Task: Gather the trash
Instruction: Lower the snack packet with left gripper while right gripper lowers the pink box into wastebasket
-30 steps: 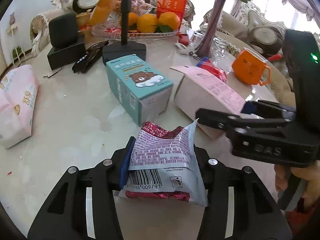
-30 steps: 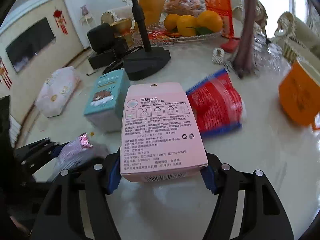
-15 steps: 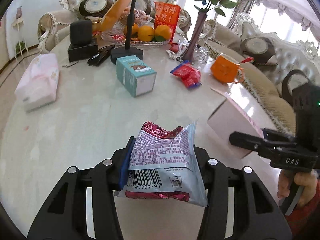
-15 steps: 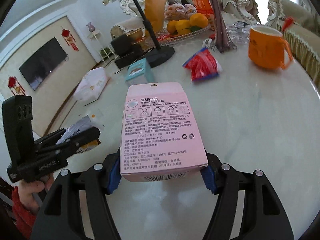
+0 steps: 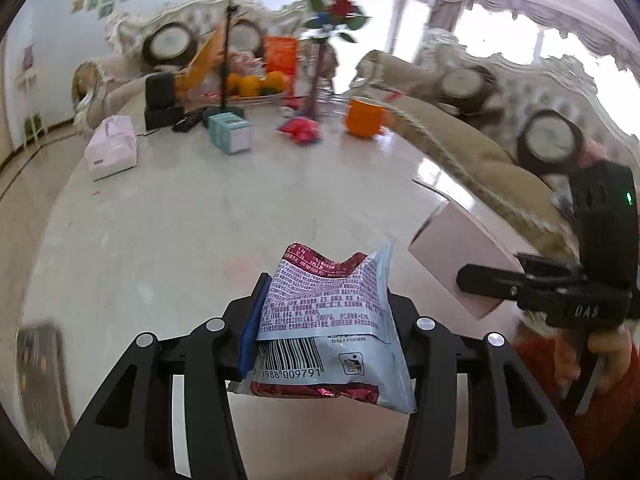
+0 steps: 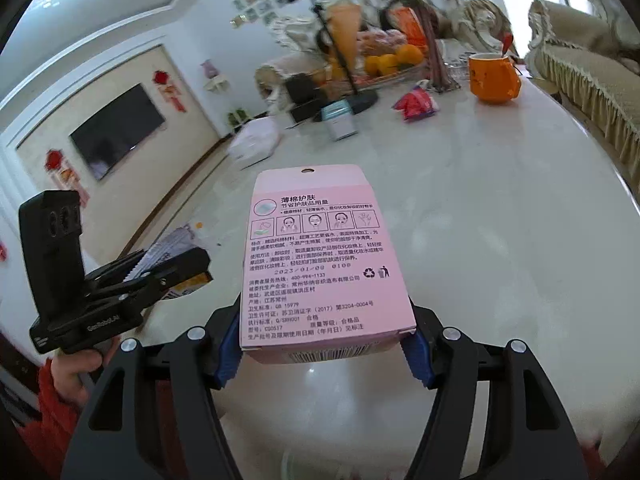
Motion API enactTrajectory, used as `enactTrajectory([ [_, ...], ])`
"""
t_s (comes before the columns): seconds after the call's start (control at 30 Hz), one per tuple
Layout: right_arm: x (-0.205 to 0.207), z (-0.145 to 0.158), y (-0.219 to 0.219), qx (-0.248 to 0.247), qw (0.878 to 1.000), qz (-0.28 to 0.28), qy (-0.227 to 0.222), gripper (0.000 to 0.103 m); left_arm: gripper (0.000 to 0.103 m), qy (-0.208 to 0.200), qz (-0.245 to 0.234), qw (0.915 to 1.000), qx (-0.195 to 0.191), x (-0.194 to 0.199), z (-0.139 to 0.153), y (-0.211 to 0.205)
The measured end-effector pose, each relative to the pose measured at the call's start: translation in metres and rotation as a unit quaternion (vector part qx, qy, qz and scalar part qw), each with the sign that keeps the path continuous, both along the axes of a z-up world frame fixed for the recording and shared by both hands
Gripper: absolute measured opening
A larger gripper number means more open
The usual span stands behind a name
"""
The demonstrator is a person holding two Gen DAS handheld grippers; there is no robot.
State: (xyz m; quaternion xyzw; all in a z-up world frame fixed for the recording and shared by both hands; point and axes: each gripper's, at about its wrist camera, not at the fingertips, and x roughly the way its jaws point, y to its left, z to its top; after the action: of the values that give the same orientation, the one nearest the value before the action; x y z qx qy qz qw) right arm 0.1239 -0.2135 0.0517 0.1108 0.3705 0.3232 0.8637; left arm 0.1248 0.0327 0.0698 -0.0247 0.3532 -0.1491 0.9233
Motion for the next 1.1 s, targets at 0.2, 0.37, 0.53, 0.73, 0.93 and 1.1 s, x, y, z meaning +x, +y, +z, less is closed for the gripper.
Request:
enactTrajectory([
  [0.2, -0.101, -0.026, -0.019, -0.001, 0.999, 0.031, 0.03, 0.063, 0.048, 0.053, -0.055, 0.997, 0.012, -0.112, -0.044, -0.03],
  [0.37, -0.126, -0.104, -0.017, -0.01, 0.989, 0.028, 0.144, 0.063, 0.048, 0.17, -0.049, 0.9842, -0.004, -0.143, -0.133, -0.044],
  [0.53, -0.114, -0.176, 0.004, -0.089, 0.972, 0.002, 0.217, 0.063, 0.048, 0.234, -0.036, 0.9716, 0.01, -0.138, -0.201, -0.056],
  [0.73, -0.096, -0.202, 0.021, -0.149, 0.964, -0.001, 0.219, 0.063, 0.052, 0.283, -0.021, 0.9588, 0.008, -0.132, -0.242, -0.058],
  [0.93, -0.102, -0.214, 0.026, -0.191, 0.961, 0.001, 0.201, 0.063, 0.064, 0.296, -0.011, 0.9548, 0.02, -0.128, -0.249, -0.06],
  [1.1, -0.108, -0.22, 0.009, -0.196, 0.96, -0.013, 0.197, 0.069, 0.08, 0.304, 0.0, 0.9522, 0.036, -0.124, -0.254, -0.061],
])
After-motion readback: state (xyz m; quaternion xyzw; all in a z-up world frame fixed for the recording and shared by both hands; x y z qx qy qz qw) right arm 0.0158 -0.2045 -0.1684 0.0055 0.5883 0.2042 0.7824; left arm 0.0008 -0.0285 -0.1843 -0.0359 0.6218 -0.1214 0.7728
